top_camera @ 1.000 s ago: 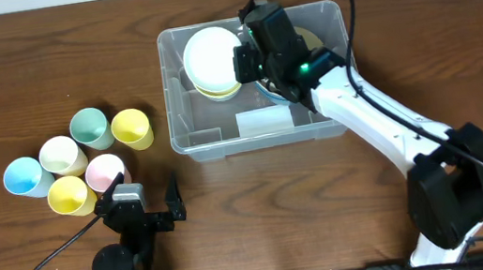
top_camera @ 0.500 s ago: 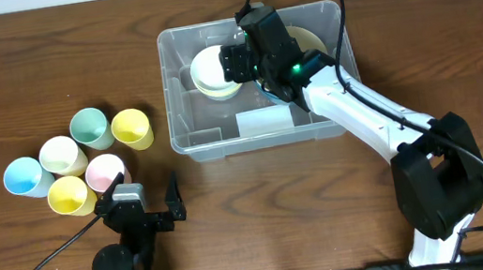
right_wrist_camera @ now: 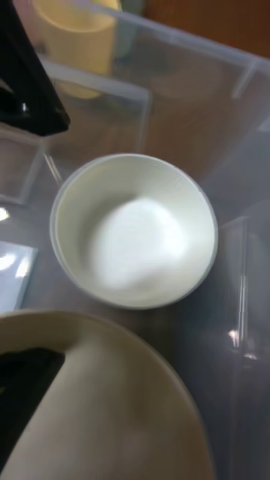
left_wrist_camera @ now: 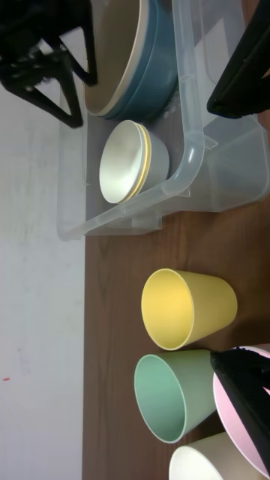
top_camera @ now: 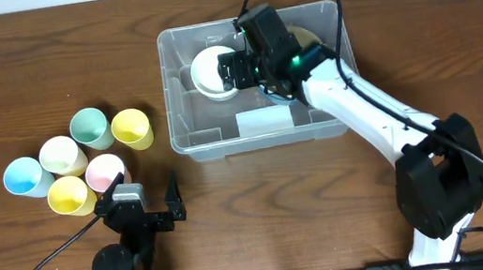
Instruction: Pack container
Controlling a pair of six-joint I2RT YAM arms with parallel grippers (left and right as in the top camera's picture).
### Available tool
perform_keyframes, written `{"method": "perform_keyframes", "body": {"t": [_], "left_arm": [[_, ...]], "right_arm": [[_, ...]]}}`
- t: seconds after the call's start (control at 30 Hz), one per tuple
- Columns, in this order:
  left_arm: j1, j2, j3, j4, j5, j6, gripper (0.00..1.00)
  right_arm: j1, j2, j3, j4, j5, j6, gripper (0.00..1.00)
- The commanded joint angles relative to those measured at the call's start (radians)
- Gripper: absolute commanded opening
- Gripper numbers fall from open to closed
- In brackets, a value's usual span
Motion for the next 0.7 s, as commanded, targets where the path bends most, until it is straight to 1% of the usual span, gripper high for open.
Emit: {"method": "perform_keyframes", "body": {"t": [0.0,0.07,0.17,0.3,0.37,0.5,0.67], "left_arm": [[0.004,-0.006,-0.029,-0.012,-0.005,0.018,0.98],[0.004,-0.006,-0.029,-0.012,-0.005,0.018,0.98],[0.004,-0.006,-0.029,-0.012,-0.005,0.018,0.98],[0.004,-0.006,-0.029,-0.012,-0.005,0.018,0.98],[0.004,-0.006,-0.029,-0.012,-0.005,0.018,0.98],[0.004,-0.006,-0.029,-0.012,-0.005,0.018,0.98],[0.004,-0.006,-0.029,-0.012,-0.005,0.018,0.98]], "right_arm": [[0.003,-0.078,0.118,-0.108,-0.026,-0.031,0.97],[-0.005,-0.125,0.176,-0.216,-0.006,-0.034,0.99],[-0.03,-0.201,0.238,-0.36,0.021,-0.035,0.99],[-0.092,-0.325,0.269,-0.522,0.098,-0.034,0.99],[-0.141,-0.387,0.269,-0.585,0.133,-0.033,0.99],[-0.282,-0.482,0.269,-0.702,0.177,-0.034,0.99],[-0.407,-0.508,0.268,-0.823,0.312,-0.037,0.99]]}}
